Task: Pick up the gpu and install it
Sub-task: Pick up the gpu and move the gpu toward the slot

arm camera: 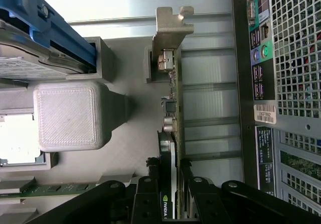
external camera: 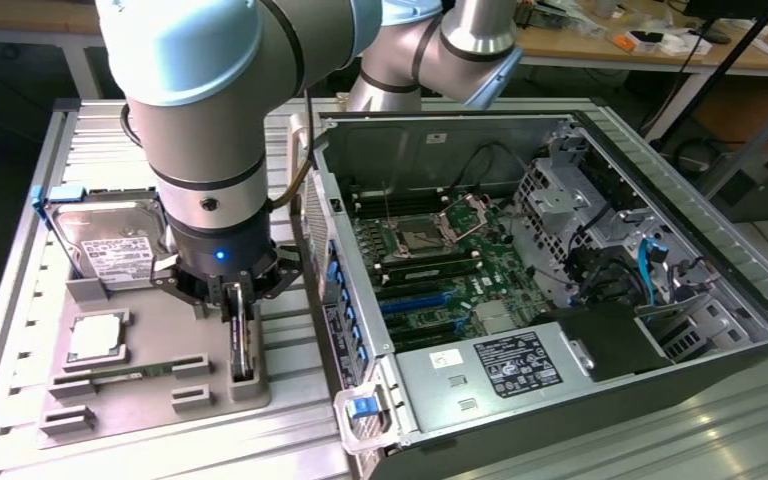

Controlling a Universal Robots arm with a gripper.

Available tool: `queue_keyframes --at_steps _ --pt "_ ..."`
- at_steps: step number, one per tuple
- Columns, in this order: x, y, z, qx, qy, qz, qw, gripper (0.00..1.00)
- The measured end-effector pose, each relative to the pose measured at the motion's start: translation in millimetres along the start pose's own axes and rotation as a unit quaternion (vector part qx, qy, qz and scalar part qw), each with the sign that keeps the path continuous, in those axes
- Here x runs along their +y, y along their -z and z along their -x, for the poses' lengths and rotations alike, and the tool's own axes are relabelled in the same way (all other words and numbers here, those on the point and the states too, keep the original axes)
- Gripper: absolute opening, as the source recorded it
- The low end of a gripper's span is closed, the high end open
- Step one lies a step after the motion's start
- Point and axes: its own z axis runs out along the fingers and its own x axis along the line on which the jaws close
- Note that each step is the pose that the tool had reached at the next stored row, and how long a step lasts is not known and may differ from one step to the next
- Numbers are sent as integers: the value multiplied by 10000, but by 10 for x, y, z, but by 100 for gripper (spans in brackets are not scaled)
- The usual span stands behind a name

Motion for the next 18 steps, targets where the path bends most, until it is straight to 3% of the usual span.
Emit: queue_keyframes --at_steps 18 --pt "5 113 3 1 0 -1 10000 27"
